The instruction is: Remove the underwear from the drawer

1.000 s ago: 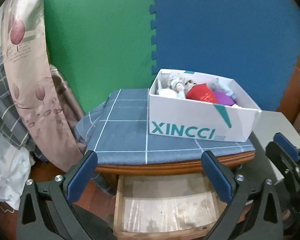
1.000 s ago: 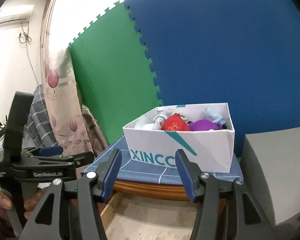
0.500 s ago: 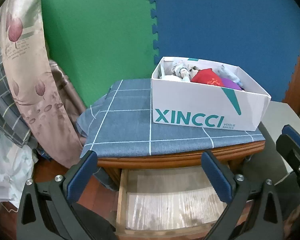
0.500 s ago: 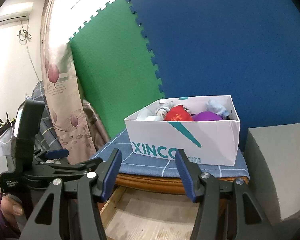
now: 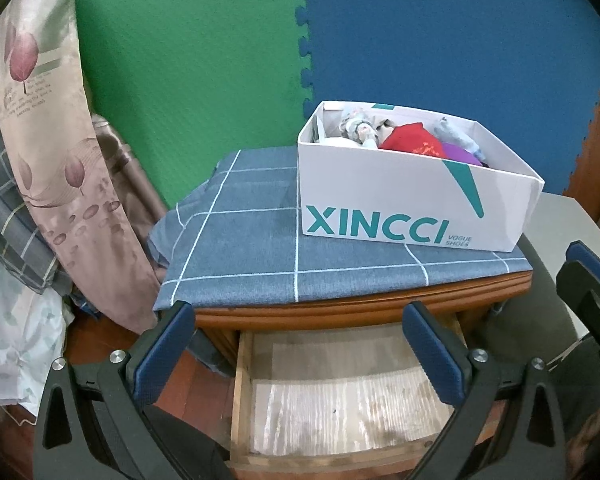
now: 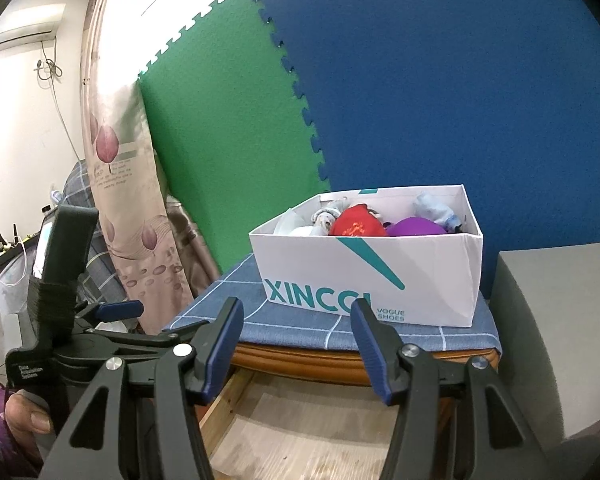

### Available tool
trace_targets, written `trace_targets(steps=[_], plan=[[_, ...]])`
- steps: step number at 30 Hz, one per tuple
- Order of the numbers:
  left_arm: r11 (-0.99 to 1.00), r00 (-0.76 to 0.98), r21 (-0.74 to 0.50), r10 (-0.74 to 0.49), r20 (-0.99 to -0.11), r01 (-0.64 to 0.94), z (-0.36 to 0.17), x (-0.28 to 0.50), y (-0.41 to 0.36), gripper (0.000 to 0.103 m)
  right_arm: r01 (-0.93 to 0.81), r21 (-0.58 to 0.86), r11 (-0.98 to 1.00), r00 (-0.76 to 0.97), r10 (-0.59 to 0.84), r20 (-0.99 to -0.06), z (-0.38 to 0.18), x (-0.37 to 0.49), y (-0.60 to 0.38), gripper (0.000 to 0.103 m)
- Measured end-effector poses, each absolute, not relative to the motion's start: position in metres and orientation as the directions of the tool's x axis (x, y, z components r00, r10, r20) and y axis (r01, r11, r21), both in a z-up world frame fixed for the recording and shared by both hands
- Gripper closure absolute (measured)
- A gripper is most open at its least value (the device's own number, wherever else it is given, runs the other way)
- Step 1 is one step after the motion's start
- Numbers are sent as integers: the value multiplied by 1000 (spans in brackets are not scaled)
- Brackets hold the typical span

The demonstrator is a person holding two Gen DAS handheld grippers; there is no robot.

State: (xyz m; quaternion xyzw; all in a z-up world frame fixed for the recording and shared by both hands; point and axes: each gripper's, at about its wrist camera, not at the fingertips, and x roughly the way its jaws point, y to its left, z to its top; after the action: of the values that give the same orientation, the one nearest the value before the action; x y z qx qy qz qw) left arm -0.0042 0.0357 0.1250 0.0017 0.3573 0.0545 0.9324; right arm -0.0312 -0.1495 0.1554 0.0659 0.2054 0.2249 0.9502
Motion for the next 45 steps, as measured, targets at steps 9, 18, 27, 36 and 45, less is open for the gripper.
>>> trace_targets(steps=[9,18,27,36,45], plan=[[994,733,37,101,-673,-103,122,-3,39,0,-403,219,889,808,458,-370,153,-29,-149,46],[993,730,33,103,-676,-109,120,-3,41,0,-403,218,889,807,457,-373,153,-29,-149,46],[993,725,29,102,-681,-112,117,-2,42,0,-400,216,891,808,454,-375,151,-29,-148,46],[993,719,31,105,-687,-116,115,-1,43,0,-401,217,890,805,455,-380,150,-29,-146,46],[993,719,31,106,-687,-116,114,-1,43,0,-402,217,890,804,456,-383,149,-28,-146,46]])
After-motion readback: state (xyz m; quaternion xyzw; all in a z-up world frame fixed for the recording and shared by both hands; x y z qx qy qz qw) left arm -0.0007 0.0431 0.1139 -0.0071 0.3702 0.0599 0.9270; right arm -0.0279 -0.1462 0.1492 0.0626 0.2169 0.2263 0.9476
